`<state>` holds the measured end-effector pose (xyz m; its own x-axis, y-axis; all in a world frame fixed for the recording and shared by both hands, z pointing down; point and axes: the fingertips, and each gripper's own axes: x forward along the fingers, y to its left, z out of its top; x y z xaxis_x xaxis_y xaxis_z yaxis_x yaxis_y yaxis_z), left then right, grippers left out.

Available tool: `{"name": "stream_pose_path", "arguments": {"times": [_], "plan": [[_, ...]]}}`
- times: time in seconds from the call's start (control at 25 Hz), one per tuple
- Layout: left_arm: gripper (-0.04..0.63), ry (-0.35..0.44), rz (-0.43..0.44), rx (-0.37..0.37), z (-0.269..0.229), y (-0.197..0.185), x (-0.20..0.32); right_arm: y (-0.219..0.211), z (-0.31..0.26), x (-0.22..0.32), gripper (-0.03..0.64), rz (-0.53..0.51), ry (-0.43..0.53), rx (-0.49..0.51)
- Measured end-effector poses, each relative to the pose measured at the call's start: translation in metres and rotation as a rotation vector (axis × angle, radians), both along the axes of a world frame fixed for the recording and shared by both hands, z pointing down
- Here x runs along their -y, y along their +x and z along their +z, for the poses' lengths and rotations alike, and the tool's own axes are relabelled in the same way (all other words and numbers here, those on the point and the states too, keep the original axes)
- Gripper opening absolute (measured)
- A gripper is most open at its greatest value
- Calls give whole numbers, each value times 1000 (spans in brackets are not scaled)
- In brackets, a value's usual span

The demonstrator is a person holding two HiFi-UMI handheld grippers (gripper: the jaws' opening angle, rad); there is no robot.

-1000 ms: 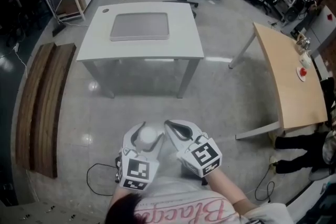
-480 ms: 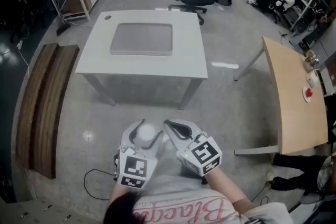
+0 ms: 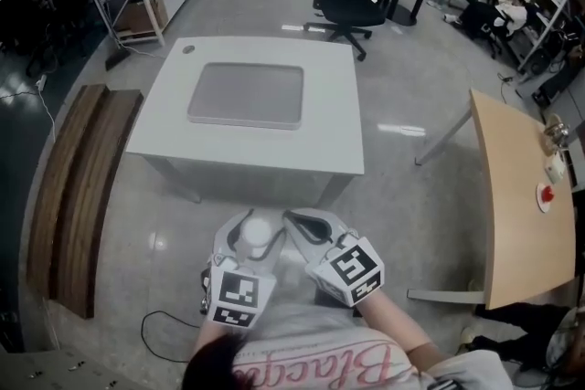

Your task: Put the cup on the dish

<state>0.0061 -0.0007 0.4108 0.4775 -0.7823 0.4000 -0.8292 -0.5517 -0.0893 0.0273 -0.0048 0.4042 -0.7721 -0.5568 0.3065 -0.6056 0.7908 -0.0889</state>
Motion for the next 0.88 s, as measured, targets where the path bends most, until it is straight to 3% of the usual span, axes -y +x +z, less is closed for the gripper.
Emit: {"name": "stream_pose_path", "arguments": {"times": [0.88], "plan": [[256, -34, 9, -14, 12, 9, 37, 12, 18, 37, 2, 19, -44, 8]]}}
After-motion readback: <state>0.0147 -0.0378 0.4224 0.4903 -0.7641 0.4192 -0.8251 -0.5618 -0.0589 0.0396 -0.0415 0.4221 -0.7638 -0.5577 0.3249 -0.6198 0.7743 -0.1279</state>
